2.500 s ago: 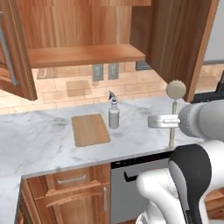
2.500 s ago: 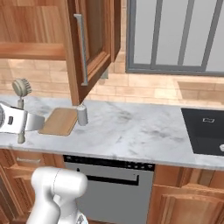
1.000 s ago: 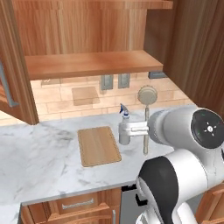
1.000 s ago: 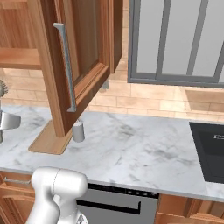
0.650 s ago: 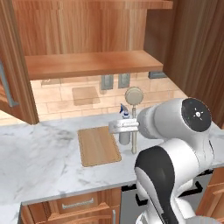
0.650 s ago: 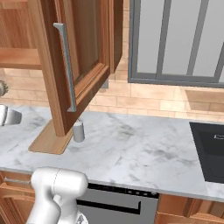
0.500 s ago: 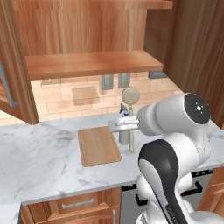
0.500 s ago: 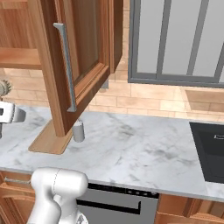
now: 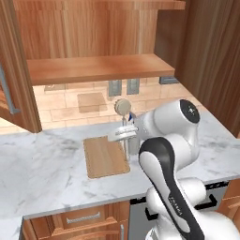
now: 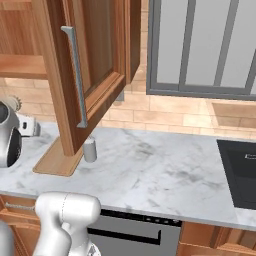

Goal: Grab the spray bottle from the cabinet, then place it next to the cutting board for sanitizing. Then grab the dish brush from the countertop next to the sink and place it next to the cutting board.

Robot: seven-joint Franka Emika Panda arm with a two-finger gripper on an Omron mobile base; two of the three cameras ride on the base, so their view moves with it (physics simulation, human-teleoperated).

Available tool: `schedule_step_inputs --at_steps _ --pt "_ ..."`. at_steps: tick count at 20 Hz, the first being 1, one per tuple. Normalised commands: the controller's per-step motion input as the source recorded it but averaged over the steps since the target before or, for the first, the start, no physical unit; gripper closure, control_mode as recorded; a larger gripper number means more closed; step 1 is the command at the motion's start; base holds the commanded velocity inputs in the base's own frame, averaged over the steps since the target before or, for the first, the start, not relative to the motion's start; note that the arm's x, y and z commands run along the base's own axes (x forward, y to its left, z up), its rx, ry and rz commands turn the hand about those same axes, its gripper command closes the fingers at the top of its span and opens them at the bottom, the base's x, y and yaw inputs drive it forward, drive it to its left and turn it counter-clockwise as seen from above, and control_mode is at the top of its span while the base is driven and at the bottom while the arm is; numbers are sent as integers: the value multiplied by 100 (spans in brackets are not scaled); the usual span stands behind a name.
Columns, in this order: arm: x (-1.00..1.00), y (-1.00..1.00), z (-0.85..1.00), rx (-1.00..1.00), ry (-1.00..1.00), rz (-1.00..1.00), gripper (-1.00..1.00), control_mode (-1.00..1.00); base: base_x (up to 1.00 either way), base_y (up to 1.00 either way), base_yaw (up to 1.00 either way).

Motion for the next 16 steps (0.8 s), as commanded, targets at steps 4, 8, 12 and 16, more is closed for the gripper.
schedule_step_inputs --at_steps 4,8,12,16 --pt "33 61 -28 -2 8 -4 100 -100 0 0 0" --pt "34 49 -34 0 13 -5 100 -100 0 0 0" --pt "35 34 -37 0 8 0 100 -100 0 0 0" --pt "26 22 -41 0 8 0 100 -100 0 0 0"
